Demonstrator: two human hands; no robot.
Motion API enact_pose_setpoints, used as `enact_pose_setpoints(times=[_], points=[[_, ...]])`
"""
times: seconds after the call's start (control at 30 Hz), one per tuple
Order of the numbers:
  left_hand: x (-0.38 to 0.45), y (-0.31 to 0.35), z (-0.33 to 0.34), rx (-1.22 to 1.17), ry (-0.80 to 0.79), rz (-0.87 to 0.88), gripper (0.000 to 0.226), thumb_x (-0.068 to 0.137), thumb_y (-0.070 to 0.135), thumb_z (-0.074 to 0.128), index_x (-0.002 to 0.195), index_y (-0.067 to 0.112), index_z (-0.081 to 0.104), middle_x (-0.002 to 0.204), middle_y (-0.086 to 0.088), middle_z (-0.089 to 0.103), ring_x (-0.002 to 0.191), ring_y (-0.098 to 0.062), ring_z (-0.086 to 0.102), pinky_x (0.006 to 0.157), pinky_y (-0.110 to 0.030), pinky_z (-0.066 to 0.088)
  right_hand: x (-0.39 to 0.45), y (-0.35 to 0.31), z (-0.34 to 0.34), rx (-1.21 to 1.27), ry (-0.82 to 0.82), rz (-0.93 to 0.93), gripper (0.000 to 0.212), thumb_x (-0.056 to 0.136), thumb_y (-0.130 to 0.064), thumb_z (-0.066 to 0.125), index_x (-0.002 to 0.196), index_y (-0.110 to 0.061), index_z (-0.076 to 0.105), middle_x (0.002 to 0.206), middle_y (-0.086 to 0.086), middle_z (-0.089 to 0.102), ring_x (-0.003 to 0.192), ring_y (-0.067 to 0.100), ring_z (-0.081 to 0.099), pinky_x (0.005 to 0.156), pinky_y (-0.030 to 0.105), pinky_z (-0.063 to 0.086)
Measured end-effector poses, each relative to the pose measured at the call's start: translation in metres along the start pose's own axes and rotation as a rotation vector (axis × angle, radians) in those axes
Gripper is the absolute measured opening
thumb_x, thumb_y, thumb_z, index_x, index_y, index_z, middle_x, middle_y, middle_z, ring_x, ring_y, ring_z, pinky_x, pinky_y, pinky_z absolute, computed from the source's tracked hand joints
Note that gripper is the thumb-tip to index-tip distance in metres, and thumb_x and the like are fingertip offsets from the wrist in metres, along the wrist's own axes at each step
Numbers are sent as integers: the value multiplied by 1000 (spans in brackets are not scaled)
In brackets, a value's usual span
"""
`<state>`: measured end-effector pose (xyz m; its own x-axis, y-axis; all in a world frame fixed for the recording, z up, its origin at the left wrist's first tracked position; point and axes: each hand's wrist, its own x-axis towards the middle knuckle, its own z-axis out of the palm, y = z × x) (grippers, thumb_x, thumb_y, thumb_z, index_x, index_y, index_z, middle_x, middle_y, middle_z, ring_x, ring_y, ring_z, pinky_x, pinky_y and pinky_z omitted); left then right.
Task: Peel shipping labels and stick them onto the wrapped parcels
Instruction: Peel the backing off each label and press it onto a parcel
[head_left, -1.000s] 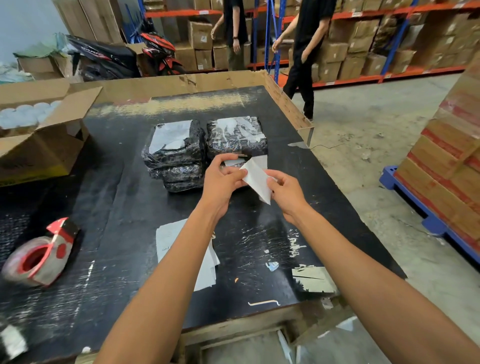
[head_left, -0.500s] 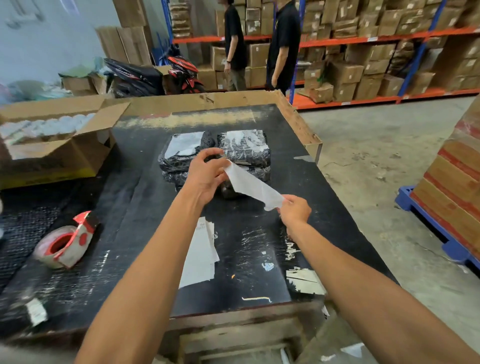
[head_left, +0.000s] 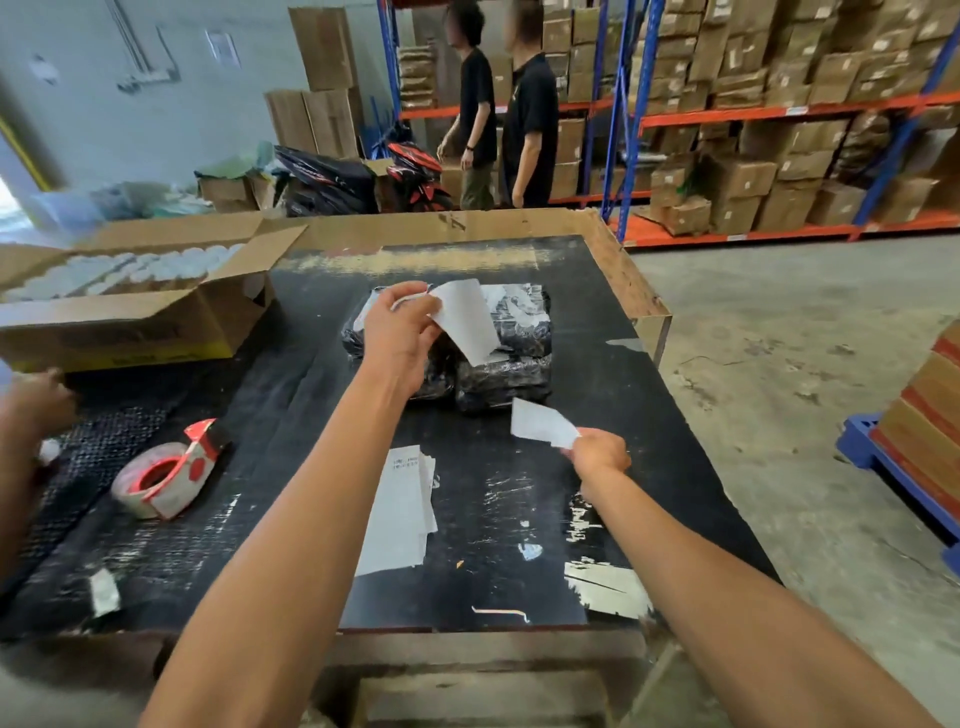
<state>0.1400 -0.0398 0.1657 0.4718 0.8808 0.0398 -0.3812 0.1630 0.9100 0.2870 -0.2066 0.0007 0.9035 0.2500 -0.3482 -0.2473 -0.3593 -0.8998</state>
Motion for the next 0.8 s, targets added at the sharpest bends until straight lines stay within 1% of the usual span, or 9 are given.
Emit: enact_pose_setpoints(times=[0.13, 0.23, 0.3, 0.37, 0.43, 0.53, 0.67, 0.73, 0.8], points=[[-7, -14, 18, 189, -51, 166, 24, 83, -5, 67, 95, 16, 62, 79, -3, 61, 80, -20, 60, 71, -33, 52, -17, -2, 25, 109, -300, 34, 27, 91, 10, 60, 112, -3, 72, 117, 20, 71, 91, 26, 70, 78, 31, 62], [-6, -20, 19, 366, -92, 300, 22, 84, 2, 68, 94, 21, 63, 82, 2, 62, 78, -19, 60, 68, -30, 51, -26, -1, 21, -23, -569, 52, 14, 99, -7, 61, 111, -11, 67, 122, 16, 69, 92, 22, 70, 80, 30, 62], [-6, -24, 19, 474, -114, 367, 20, 84, 5, 68, 94, 21, 63, 84, -1, 62, 77, -18, 59, 67, -30, 51, -19, -4, 15, -292, -539, -165, 15, 102, -26, 60, 112, -20, 69, 115, 4, 68, 95, 17, 65, 85, 33, 58], [-7, -29, 20, 579, -149, 425, 18, 84, 6, 67, 96, 18, 63, 85, -3, 62, 75, -16, 58, 68, -32, 51, -10, -17, 10, -414, -358, -421, 23, 103, -34, 55, 115, -24, 72, 107, -5, 66, 99, 15, 60, 89, 33, 51], [-10, -34, 22, 686, -191, 496, 16, 84, 7, 66, 97, 16, 63, 85, -1, 64, 72, -11, 57, 68, -27, 51, -8, -39, 4, -134, -304, -438, 28, 106, -36, 48, 113, -25, 72, 108, -4, 70, 91, 13, 61, 80, 28, 50], [-18, -44, 25, 823, -323, 630, 14, 86, 5, 64, 95, 16, 63, 79, 6, 64, 66, -2, 55, 63, -17, 47, -5, -72, -4, 316, -346, -257, 42, 106, -49, 42, 104, -18, 71, 101, 4, 73, 73, 11, 64, 60, 20, 50], [-27, -60, 30, 990, -577, 726, 12, 89, 1, 63, 97, 10, 64, 80, -1, 69, 70, -14, 62, 68, -29, 54, 1, -95, -19, 367, -513, -41, 71, 90, -75, 49, 109, -9, 71, 99, 10, 79, 87, 25, 76, 65, 31, 60], [-29, -68, 32, 1086, -717, 736, 11, 89, 2, 64, 99, 8, 63, 81, -1, 68, 72, -21, 62, 71, -39, 54, 2, -99, -19, 343, -482, -26, 52, 93, -56, 63, 110, -7, 70, 91, 10, 79, 77, 23, 75, 60, 29, 60], [-32, -75, 35, 1166, -816, 734, 11, 91, 4, 65, 100, 10, 64, 82, 3, 65, 73, -20, 61, 72, -41, 53, 3, -100, -20, 326, -411, -26, 21, 97, -21, 62, 111, -7, 69, 91, 9, 75, 74, 20, 71, 55, 28, 57]])
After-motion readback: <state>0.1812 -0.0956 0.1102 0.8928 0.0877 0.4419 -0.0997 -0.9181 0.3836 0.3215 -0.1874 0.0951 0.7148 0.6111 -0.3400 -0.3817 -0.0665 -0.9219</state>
